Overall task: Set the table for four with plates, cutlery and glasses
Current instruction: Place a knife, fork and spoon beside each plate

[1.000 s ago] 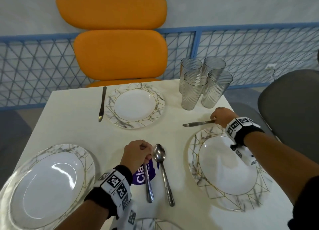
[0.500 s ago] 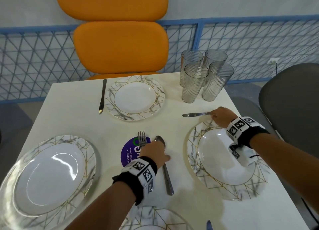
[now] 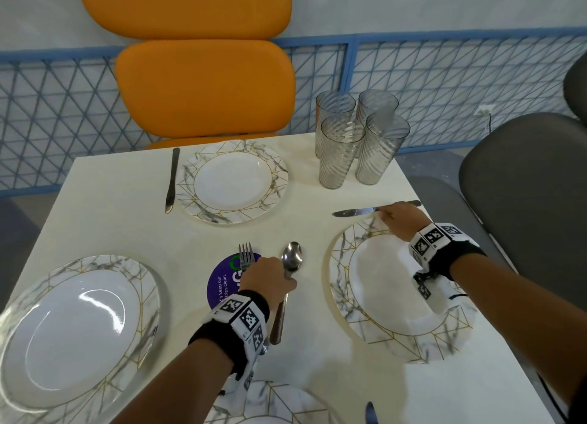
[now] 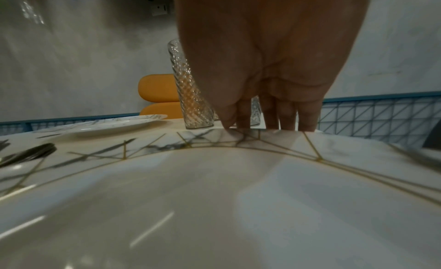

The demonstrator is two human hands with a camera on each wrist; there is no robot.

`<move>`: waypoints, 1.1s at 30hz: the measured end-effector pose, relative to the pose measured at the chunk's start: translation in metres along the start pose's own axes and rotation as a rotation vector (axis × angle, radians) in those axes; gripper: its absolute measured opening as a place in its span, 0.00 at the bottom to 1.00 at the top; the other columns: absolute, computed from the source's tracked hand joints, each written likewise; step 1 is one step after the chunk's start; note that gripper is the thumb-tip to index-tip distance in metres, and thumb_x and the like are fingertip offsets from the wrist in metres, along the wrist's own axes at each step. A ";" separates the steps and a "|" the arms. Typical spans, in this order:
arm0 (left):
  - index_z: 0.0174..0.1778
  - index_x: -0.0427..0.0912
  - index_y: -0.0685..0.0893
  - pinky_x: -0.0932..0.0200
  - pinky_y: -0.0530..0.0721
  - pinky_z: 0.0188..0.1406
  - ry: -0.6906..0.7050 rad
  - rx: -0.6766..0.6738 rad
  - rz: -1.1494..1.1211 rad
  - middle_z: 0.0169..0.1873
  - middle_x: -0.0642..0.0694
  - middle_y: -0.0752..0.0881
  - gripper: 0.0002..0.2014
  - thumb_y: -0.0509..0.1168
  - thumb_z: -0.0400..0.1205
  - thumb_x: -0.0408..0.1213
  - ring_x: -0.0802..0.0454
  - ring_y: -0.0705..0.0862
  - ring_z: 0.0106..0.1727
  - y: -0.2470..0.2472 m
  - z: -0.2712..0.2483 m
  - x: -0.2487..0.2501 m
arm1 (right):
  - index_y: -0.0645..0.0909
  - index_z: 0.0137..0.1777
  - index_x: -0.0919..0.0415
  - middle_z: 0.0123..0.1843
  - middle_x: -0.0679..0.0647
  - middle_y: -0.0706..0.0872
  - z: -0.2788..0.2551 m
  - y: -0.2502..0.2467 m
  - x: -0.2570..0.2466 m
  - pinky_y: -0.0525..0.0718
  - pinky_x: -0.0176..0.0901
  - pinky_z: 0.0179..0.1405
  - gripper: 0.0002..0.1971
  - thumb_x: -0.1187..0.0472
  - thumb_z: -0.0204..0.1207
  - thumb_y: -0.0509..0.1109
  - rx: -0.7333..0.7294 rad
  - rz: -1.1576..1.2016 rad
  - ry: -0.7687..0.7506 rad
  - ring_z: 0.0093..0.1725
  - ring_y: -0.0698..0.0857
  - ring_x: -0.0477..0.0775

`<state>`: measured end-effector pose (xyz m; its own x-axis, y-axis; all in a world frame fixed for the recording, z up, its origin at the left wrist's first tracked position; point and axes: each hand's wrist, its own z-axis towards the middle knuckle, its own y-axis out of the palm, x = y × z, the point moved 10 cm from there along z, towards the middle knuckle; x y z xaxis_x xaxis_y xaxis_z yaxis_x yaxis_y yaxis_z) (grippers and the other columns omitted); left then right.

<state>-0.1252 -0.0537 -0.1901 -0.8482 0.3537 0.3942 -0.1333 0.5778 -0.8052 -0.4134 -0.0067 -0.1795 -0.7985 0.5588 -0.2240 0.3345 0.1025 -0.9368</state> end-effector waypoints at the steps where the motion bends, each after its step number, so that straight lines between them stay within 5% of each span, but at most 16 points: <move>1: 0.21 0.43 0.66 0.61 0.70 0.29 -0.005 0.012 -0.022 0.20 0.50 0.70 0.19 0.64 0.77 0.40 0.53 0.71 0.25 -0.002 0.000 -0.002 | 0.81 0.61 0.64 0.58 0.67 0.84 -0.002 0.001 0.001 0.80 0.51 0.52 0.19 0.59 0.83 0.51 -0.002 0.005 -0.003 0.55 0.83 0.65; 4: 0.20 0.43 0.65 0.61 0.65 0.24 -0.004 0.039 -0.104 0.19 0.50 0.68 0.21 0.63 0.78 0.38 0.54 0.67 0.22 -0.007 0.001 -0.005 | 0.80 0.64 0.63 0.61 0.67 0.82 -0.002 0.003 0.001 0.79 0.52 0.56 0.19 0.58 0.84 0.50 0.013 0.011 -0.015 0.59 0.82 0.65; 9: 0.19 0.41 0.68 0.61 0.74 0.30 -0.007 0.057 -0.175 0.18 0.48 0.71 0.21 0.62 0.80 0.36 0.50 0.73 0.24 -0.010 0.004 -0.007 | 0.81 0.62 0.63 0.59 0.68 0.81 0.000 0.004 -0.005 0.79 0.50 0.52 0.19 0.58 0.84 0.50 0.001 0.006 -0.008 0.55 0.83 0.65; 15: 0.20 0.41 0.69 0.76 0.69 0.15 0.016 0.056 -0.253 0.17 0.50 0.72 0.22 0.60 0.83 0.35 0.61 0.74 0.12 -0.012 0.001 -0.007 | 0.78 0.65 0.63 0.63 0.68 0.78 -0.003 0.005 -0.014 0.77 0.53 0.59 0.18 0.57 0.84 0.53 -0.018 0.010 0.007 0.61 0.79 0.67; 19: 0.28 0.40 0.77 0.79 0.72 0.17 0.031 0.117 -0.450 0.22 0.50 0.80 0.17 0.61 0.84 0.37 0.68 0.78 0.14 -0.029 -0.002 -0.005 | 0.81 0.60 0.69 0.56 0.66 0.82 -0.031 -0.021 -0.070 0.76 0.49 0.61 0.14 0.62 0.81 0.61 0.177 0.177 -0.213 0.58 0.80 0.64; 23: 0.38 0.38 0.84 0.77 0.79 0.23 0.062 0.220 -0.716 0.28 0.46 0.85 0.10 0.64 0.82 0.39 0.64 0.82 0.20 -0.054 -0.004 0.006 | 0.83 0.51 0.66 0.45 0.55 0.83 -0.063 0.005 -0.135 0.75 0.38 0.46 0.10 0.59 0.79 0.67 -0.121 0.439 -0.305 0.45 0.81 0.52; 26: 0.35 0.44 0.86 0.51 0.89 0.44 0.054 0.261 -0.858 0.34 0.43 0.90 0.09 0.67 0.80 0.41 0.51 0.89 0.33 -0.061 -0.001 0.010 | 0.79 0.51 0.65 0.38 0.52 0.83 -0.079 0.020 -0.160 0.79 0.35 0.36 0.08 0.61 0.77 0.69 -0.324 0.788 -0.236 0.36 0.80 0.48; 28: 0.33 0.49 0.86 0.44 0.89 0.46 0.056 0.266 -0.901 0.34 0.43 0.90 0.09 0.68 0.80 0.41 0.42 0.90 0.39 -0.063 -0.002 0.013 | 0.76 0.50 0.66 0.36 0.53 0.83 -0.082 0.020 -0.167 0.80 0.33 0.34 0.05 0.67 0.77 0.68 -0.373 0.950 -0.206 0.34 0.81 0.49; 33: 0.37 0.40 0.86 0.55 0.89 0.35 0.072 0.241 -0.972 0.31 0.43 0.89 0.06 0.67 0.80 0.35 0.53 0.88 0.30 -0.058 -0.002 0.020 | 0.75 0.51 0.66 0.36 0.55 0.83 -0.076 0.014 -0.155 0.80 0.30 0.26 0.08 0.77 0.75 0.64 -0.420 0.910 -0.159 0.27 0.82 0.43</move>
<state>-0.1333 -0.0782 -0.1350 -0.2843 -0.1444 0.9478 -0.8589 0.4776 -0.1849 -0.2463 -0.0290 -0.1376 -0.1999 0.4560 -0.8672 0.9733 -0.0095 -0.2293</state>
